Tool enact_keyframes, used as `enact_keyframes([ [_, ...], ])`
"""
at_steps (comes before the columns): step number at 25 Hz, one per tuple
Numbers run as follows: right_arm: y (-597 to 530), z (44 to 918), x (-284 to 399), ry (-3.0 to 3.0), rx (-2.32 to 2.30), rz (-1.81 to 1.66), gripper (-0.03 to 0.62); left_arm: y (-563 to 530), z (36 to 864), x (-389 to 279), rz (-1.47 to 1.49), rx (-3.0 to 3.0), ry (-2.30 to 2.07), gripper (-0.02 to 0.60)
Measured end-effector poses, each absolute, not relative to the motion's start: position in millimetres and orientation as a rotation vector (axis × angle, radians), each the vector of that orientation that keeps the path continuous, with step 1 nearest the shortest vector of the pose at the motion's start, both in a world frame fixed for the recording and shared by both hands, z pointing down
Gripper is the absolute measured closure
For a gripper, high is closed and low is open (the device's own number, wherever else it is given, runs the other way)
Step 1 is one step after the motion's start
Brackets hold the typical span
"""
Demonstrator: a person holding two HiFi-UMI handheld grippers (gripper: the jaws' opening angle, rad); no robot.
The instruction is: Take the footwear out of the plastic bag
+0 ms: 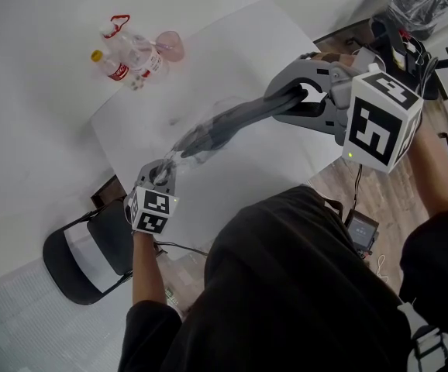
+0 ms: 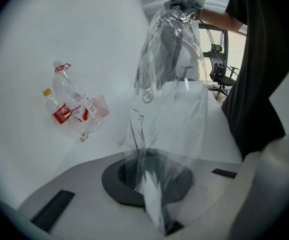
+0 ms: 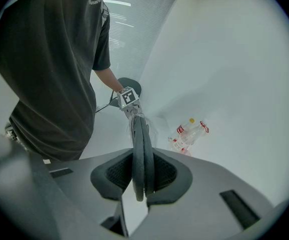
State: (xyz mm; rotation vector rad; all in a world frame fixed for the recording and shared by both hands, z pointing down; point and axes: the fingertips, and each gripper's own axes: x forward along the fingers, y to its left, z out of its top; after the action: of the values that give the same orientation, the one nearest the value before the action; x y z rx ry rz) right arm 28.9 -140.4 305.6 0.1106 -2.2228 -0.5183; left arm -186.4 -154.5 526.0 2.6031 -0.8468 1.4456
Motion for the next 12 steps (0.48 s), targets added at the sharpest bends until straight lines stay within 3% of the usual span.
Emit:
enact_keyframes([
  [12, -140.0, 298.8, 31.2, -2.226, 0.114, -0.534, 0.517, -150.5, 526.6, -195.4, 1.420, 2.572, -0.875, 0.558],
])
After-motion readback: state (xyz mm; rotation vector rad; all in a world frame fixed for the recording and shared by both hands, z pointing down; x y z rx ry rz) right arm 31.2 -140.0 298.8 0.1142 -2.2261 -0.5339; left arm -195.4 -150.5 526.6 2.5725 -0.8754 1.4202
